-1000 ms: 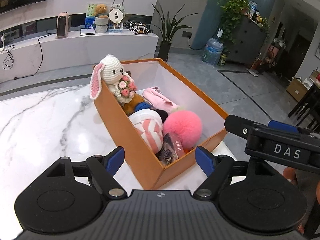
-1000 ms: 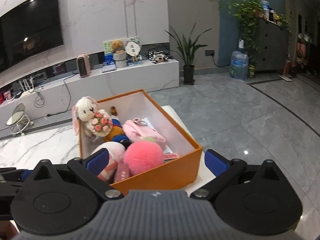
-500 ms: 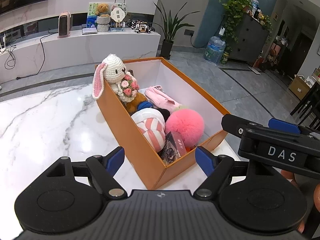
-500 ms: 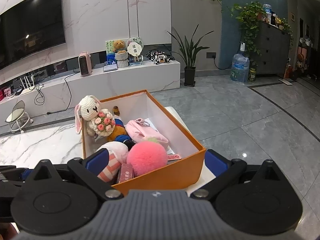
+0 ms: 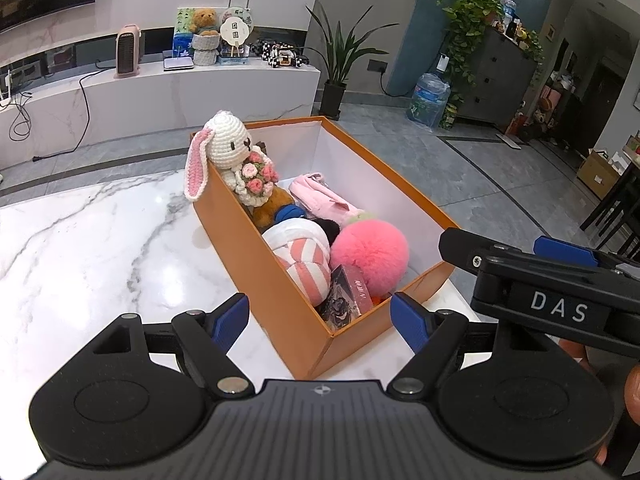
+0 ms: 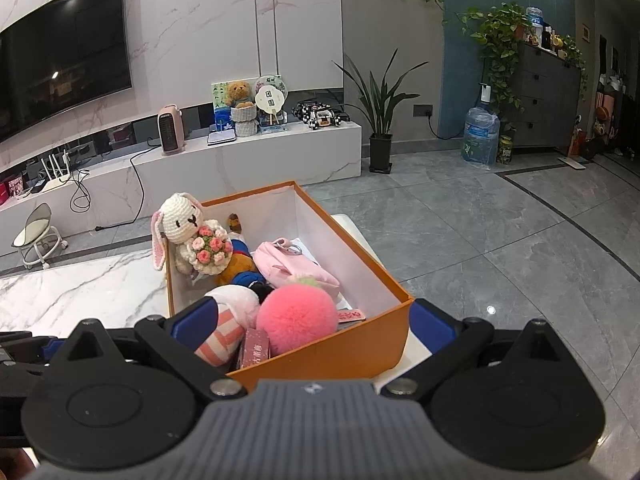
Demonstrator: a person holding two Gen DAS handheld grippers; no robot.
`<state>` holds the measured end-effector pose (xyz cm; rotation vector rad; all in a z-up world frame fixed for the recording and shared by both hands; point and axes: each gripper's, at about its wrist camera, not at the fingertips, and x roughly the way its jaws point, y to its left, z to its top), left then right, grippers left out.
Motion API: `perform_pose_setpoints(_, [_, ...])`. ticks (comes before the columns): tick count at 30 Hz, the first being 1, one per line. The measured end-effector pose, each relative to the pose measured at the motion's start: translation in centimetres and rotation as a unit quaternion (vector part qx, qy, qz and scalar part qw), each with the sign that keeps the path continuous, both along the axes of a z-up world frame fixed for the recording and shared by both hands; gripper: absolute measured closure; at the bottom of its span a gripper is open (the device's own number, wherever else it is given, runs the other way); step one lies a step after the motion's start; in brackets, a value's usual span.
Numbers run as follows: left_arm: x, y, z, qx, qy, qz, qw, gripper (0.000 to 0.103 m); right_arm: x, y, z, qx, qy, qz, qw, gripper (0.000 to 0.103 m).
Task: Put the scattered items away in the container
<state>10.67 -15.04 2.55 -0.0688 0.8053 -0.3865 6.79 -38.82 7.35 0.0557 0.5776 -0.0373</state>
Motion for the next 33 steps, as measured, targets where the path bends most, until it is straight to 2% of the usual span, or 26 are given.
perform_pose_setpoints(33, [-0.43,-0.7,0.28,-0.004,-0.006,-0.008,0.9999,0.011,0.09,0.1,0.07,0.002,-0.001,0.003,1.0,0.001])
